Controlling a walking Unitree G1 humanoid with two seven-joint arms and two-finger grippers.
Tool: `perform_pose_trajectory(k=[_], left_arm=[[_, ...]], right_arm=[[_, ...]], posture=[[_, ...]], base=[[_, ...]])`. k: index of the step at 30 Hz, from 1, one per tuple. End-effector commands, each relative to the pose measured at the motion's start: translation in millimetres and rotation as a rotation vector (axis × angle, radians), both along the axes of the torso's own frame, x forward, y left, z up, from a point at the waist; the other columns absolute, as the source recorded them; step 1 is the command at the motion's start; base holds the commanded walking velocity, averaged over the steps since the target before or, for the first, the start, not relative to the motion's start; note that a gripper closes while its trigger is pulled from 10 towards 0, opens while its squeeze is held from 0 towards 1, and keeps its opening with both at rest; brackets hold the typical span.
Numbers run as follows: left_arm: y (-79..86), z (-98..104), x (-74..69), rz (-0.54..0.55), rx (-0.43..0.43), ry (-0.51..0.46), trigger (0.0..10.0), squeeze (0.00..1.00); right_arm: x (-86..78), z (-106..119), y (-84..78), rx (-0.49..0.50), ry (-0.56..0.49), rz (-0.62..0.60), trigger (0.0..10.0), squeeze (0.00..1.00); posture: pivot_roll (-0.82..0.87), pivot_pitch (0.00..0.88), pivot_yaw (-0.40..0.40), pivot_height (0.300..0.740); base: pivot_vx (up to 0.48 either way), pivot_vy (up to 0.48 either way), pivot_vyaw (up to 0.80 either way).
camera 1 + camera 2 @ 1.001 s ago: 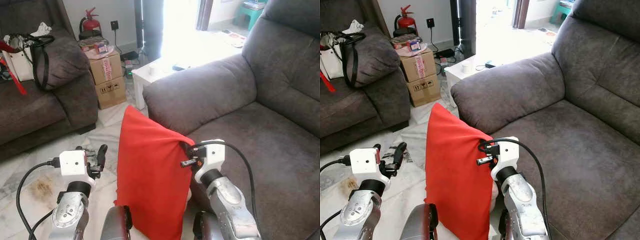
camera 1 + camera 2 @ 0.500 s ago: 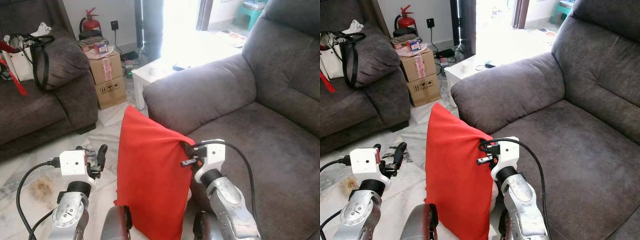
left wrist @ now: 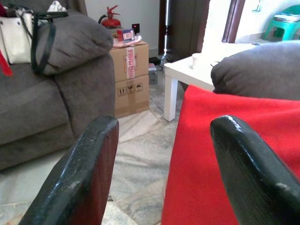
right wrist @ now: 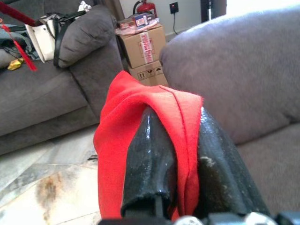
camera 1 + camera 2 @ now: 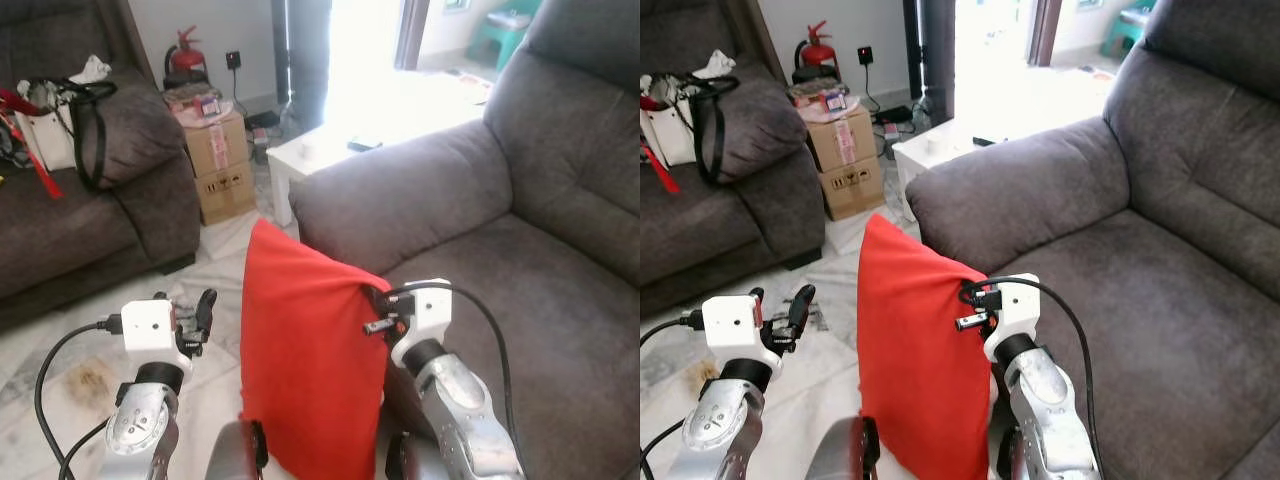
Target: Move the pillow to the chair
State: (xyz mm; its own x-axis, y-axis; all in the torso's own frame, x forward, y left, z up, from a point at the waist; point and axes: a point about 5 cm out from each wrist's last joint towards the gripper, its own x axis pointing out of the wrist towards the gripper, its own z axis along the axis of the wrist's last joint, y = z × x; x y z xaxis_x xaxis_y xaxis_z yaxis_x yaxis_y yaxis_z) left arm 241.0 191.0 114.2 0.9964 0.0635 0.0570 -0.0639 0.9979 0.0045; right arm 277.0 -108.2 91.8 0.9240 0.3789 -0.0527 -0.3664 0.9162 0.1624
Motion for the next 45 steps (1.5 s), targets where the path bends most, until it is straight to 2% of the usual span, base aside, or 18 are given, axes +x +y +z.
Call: perform_pose_trajectory(k=[1,10,45], left_arm=[[-0.8,2.5,2.7,-0.012,0.017,-0.008,10.0,0.00],[-1.4,2.6,2.7,-0.014,0.018,-0.008,10.0,0.00],[-3.7,2.7,3.0,-0.015,-0.006,-0.010,10.0,0.00]], right_arm=[[10.4,32.9,-0.9,0.040,-0.162,-0.017,10.0,0.00],[10.6,32.3,0.4,0.044,-0.158,-0.010,10.0,0.00],[14.6,32.9,-2.0,0.053,-0.158,-0.023,10.0,0.00]], posture=[[0.08,0.000,0.001,0.684],[0.08,0.000,0.001,0.739],[0.09,0.000,0.000,0.740]], base=[[0.000,0.000,0.00],[0.000,0.000,0.00],[0.000,0.000,0.00]])
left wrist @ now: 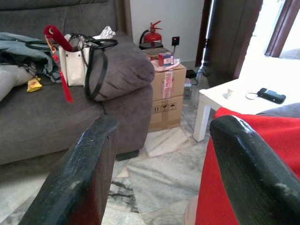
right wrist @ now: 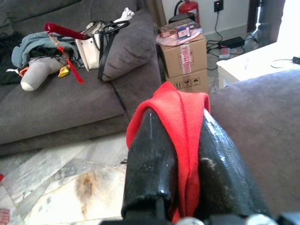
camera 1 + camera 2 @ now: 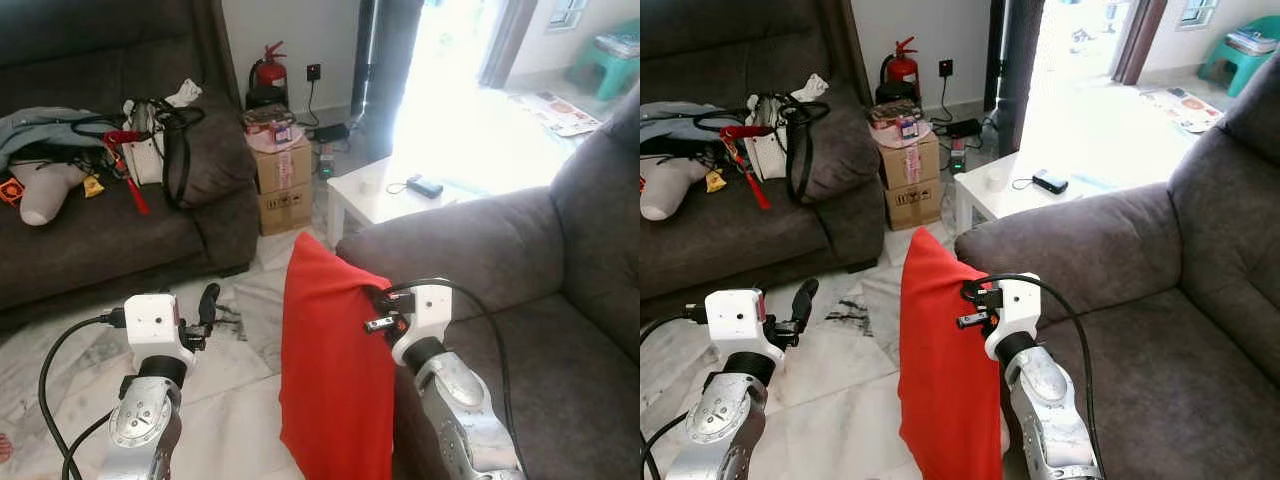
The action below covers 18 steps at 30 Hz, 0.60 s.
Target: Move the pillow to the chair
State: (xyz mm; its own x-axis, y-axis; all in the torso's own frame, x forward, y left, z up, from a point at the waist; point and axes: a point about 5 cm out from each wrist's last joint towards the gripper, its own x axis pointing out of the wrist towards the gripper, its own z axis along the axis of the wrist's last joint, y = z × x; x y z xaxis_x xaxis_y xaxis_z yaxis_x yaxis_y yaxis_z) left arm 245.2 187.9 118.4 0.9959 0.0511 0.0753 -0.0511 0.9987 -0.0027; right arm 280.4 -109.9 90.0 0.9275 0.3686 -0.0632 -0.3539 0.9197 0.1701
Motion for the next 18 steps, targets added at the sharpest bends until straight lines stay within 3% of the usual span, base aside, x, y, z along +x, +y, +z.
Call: perform_pose_trajectory(k=[1,15,18], left_arm=[[-0.5,-1.5,-1.2,-0.001,-0.001,0.009,10.0,0.00],[-0.7,-2.1,-1.8,0.000,-0.007,0.015,10.0,0.00],[-0.7,-1.8,-1.4,0.000,-0.012,0.013,10.0,0.00]], right_arm=[[11.4,34.7,-0.4,0.049,-0.171,-0.013,10.0,0.00],[14.2,34.3,-1.0,0.046,-0.172,-0.018,10.0,0.00],[15.1,34.9,-1.1,0.045,-0.175,-0.018,10.0,0.00]], posture=[[0.09,0.000,0.000,0.740],[0.09,0.000,0.001,0.740],[0.09,0.000,0.001,0.740]], base=[[0.000,0.000,0.00],[0.000,0.000,0.00],[0.000,0.254,0.00]])
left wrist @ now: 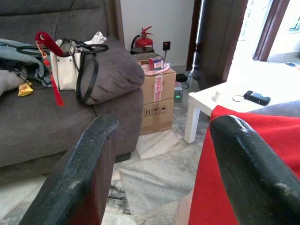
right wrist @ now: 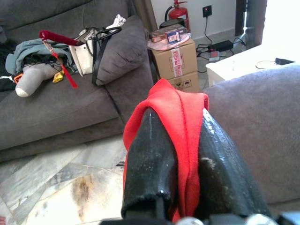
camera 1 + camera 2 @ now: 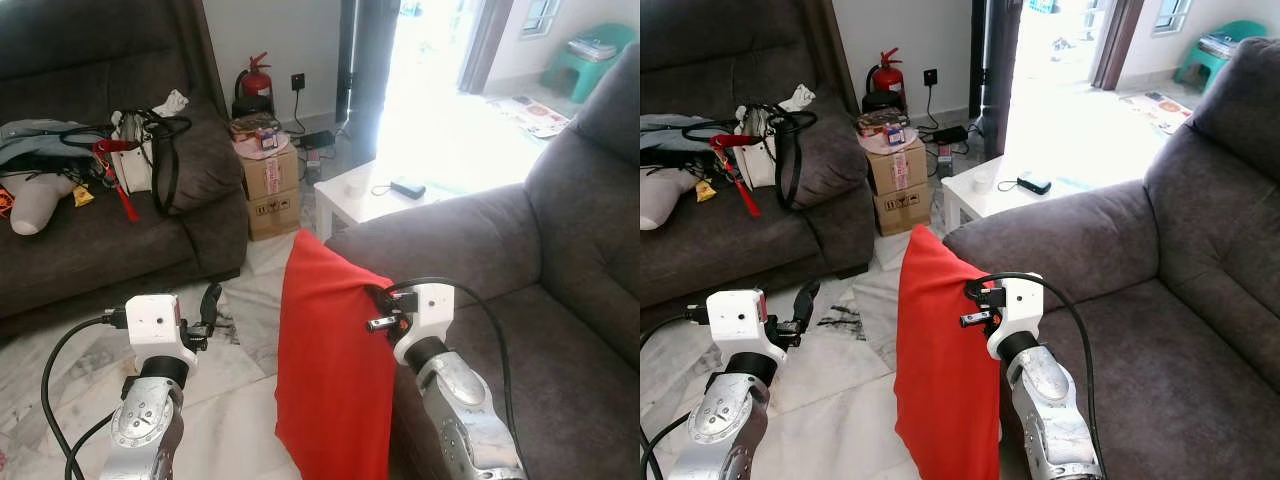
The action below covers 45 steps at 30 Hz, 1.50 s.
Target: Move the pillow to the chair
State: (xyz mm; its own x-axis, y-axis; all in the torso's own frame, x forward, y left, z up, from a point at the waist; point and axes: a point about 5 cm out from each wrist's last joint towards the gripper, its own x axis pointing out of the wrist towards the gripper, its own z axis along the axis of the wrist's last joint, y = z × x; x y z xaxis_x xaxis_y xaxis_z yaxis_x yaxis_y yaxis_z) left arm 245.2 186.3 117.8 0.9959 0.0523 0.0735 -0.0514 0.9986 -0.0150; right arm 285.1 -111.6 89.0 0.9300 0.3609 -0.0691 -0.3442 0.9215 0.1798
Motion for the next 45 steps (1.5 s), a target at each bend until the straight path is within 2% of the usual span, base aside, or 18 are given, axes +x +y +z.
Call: perform_pose_trajectory(k=[1,8,45], left_arm=[[0.9,-1.2,-1.4,0.000,0.000,0.012,10.0,0.00],[-0.9,-2.6,-1.5,-0.014,0.027,0.016,10.0,0.00],[-2.0,-5.7,-3.9,0.009,0.007,0.020,10.0,0.00]], right_arm=[[10.5,35.9,0.6,0.038,-0.184,-0.010,10.0,0.00],[10.9,35.1,0.6,0.035,-0.182,-0.012,10.0,0.00],[15.3,35.1,0.6,0.018,-0.176,-0.004,10.0,0.00]], posture=[[0.09,0.000,0.001,0.740],[0.09,0.000,-0.001,0.740],[0.09,0.000,-0.023,0.740]], base=[[0.000,0.255,0.00],[0.000,0.259,0.00],[0.000,0.249,0.00]])
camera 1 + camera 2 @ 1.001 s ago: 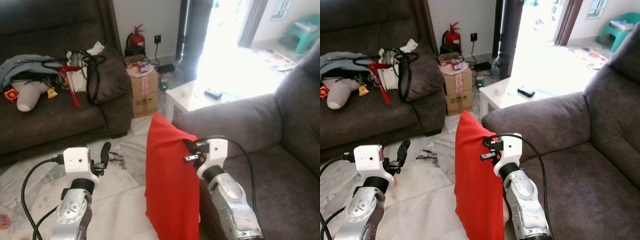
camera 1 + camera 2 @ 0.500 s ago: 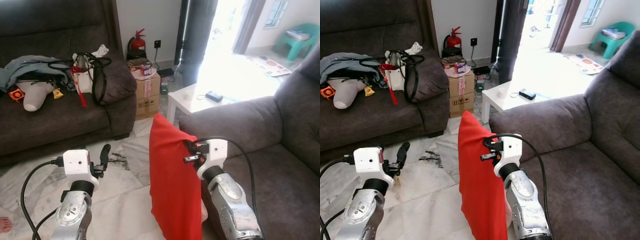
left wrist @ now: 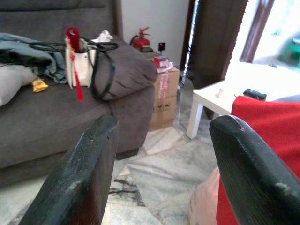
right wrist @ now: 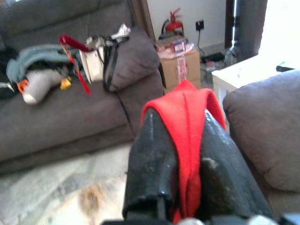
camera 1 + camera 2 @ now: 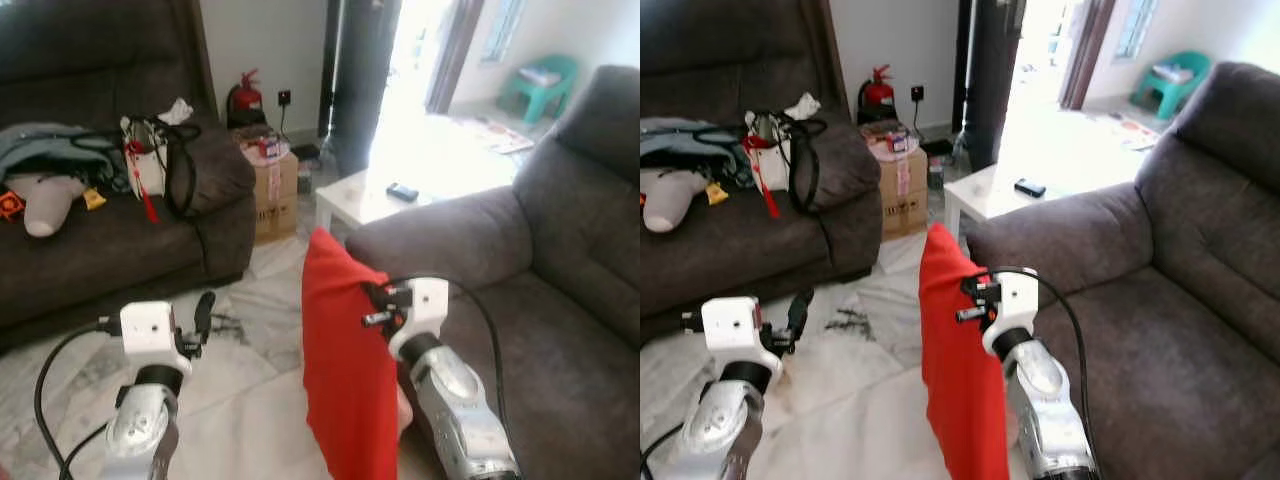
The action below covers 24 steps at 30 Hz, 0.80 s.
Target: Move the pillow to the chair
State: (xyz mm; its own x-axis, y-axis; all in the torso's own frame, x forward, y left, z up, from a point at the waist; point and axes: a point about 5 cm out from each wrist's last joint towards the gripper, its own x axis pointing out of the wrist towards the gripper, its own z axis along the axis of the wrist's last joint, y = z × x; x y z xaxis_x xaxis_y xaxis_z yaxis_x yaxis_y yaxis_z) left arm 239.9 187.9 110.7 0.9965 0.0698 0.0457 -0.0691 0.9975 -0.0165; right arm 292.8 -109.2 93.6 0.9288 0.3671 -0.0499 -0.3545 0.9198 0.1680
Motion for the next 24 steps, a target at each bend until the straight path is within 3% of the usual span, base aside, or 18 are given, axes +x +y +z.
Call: perform_pose_trajectory(k=[1,24], left_arm=[[-4.0,1.2,1.3,-0.007,0.009,-0.007,10.0,0.00],[-5.4,-0.2,3.1,0.002,-0.010,-0.011,10.0,0.00]], right_arm=[[7.9,30.6,-2.2,0.022,-0.154,-0.009,10.0,0.00],[12.3,31.1,-4.6,-0.001,-0.155,-0.013,10.0,0.00]], posture=[[0.08,0.000,-0.026,0.740],[0.08,0.000,-0.036,0.740]], base=[[0.000,0.247,0.00],[0.000,0.248,0.00]])
